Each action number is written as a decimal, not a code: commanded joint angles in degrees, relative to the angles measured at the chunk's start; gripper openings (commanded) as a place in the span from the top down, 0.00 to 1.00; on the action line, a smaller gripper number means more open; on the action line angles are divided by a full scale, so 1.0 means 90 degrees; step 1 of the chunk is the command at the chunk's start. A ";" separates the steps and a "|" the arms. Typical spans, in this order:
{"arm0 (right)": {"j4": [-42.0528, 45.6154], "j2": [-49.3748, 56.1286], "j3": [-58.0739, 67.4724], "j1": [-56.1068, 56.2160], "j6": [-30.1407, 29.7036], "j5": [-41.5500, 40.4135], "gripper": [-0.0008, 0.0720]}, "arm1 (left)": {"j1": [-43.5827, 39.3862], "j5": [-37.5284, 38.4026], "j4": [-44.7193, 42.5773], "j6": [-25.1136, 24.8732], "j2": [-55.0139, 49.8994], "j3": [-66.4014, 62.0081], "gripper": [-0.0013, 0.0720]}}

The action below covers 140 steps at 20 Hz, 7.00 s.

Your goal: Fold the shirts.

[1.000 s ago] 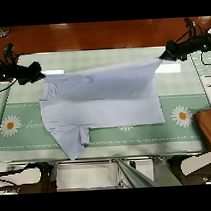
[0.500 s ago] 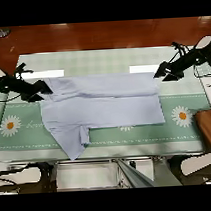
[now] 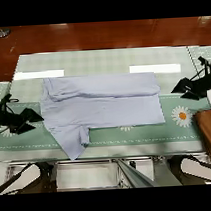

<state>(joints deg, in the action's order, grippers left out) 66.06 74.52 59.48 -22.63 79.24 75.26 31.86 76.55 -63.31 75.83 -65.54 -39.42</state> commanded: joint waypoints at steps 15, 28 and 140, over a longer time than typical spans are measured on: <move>-0.1207 -0.1328 -0.2739 -0.0427 -0.0614 -0.0925 0.14 | -0.1217 -0.1149 0.1778 -0.0906 0.0408 0.2373 0.19; -0.0818 -0.1129 -0.3271 -0.0066 0.0010 -0.0877 0.14 | -0.1229 -0.0942 0.2283 -0.1212 0.0430 0.2171 0.95; -0.3616 0.5117 0.6399 0.6285 0.1100 -0.1775 0.38 | -0.3269 -0.2256 0.2059 -0.0070 0.3966 0.2244 0.95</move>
<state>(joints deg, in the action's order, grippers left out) 42.70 114.61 112.86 33.36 89.54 60.64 2.33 58.43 -45.47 75.00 -31.18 -22.00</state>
